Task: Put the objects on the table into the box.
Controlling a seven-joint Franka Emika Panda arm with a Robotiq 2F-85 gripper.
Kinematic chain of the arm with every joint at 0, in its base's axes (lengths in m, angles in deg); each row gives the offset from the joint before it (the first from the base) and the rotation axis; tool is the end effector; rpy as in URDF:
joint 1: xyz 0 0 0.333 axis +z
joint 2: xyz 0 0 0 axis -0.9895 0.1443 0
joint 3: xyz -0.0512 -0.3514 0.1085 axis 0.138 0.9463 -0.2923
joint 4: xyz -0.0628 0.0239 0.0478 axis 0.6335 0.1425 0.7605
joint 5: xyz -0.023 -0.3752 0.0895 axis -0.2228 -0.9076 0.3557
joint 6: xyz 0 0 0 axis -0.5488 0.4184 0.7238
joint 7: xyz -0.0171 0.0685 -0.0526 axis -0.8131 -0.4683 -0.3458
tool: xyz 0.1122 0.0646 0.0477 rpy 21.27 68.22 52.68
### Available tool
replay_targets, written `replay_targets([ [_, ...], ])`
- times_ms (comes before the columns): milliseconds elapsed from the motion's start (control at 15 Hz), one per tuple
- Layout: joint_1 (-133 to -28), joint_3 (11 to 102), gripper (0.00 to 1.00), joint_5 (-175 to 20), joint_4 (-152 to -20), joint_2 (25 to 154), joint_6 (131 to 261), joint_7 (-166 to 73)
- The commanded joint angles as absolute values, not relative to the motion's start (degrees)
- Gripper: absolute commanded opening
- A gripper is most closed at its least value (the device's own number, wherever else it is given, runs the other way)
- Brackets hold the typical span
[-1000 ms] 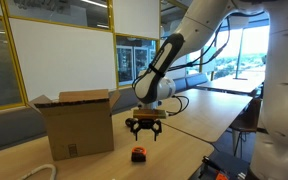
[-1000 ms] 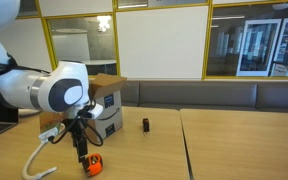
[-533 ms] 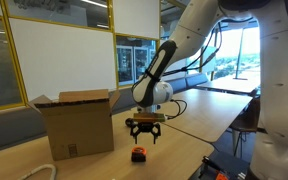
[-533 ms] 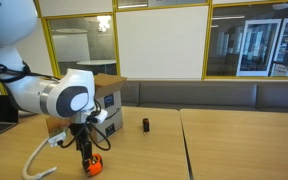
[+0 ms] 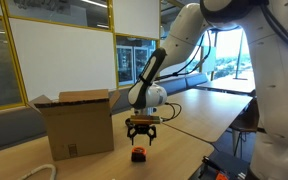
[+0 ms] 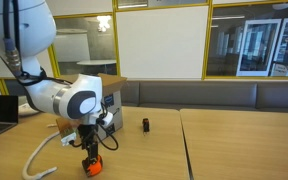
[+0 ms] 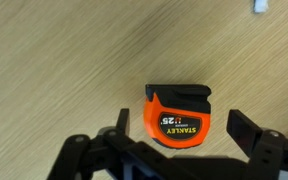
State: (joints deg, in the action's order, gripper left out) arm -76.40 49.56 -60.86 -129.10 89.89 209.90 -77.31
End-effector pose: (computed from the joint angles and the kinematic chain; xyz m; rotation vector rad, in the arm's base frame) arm 0.5080 0.0748 0.2247 -2.8622 1.0116 0.1669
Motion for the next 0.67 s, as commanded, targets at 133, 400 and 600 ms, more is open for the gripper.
replay_targets([
  [133, -77.17, 48.98, 1.00, -55.54, -124.91, 95.32, 209.58, -73.21],
  [400, -76.81, 49.26, 1.00, -54.41, -123.21, 97.36, 209.28, -72.90],
  [600, -76.46, 49.88, 1.00, -54.96, -122.17, 98.60, 209.12, -73.52],
])
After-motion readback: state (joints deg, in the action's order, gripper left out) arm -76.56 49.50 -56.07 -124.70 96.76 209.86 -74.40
